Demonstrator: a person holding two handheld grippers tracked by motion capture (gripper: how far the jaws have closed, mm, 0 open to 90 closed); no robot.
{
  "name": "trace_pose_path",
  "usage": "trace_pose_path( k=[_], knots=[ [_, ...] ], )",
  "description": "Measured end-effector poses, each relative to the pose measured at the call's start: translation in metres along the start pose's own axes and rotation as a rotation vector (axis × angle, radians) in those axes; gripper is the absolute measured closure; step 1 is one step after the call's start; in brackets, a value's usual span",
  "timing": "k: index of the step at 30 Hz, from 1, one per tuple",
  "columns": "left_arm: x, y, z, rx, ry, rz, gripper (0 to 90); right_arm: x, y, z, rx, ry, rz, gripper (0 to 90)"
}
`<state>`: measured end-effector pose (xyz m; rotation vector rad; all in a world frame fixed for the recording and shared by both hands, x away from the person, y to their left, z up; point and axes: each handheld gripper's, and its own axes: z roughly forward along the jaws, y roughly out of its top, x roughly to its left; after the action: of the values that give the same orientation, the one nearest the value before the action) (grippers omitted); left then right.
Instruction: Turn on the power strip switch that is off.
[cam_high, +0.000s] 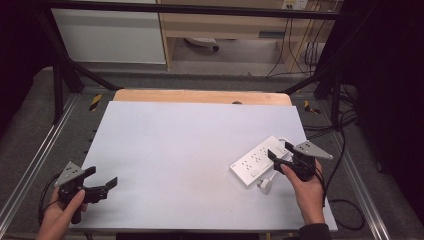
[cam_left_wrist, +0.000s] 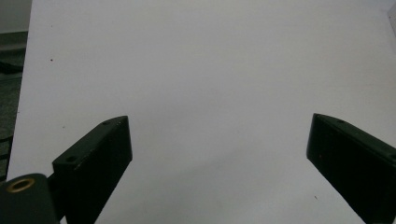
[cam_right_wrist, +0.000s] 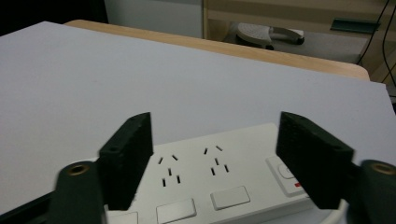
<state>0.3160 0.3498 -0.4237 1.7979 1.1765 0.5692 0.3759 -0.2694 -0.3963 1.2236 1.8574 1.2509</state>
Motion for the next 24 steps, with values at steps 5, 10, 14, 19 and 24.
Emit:
trace_pose_path(
  k=[5,10,14,19,24],
  knots=[
    [-0.0006,0.0001,-0.0002,-0.001,0.0,0.007,6.8,0.0008,0.0,0.0022,-0.005,0.001,0.0,50.5],
    [0.0,0.0,-0.0002,-0.002,-0.003,0.004,6.8,0.0017,-0.0007,0.005,-0.003,0.002,-0.021,66.1],
    [-0.0002,0.0002,0.0,-0.001,-0.001,0.003,6.8,0.002,-0.0028,0.0064,-0.009,0.007,-0.032,75.4],
    [-0.0004,0.0003,-0.0003,-0.004,0.0,0.006,6.8,0.0016,-0.0054,0.0075,-0.013,0.011,-0.04,84.9],
    [-0.0003,0.0004,-0.0004,-0.006,-0.002,0.007,6.8,0.0007,-0.0091,0.0099,-0.003,0.014,-0.046,89.1]
  ],
)
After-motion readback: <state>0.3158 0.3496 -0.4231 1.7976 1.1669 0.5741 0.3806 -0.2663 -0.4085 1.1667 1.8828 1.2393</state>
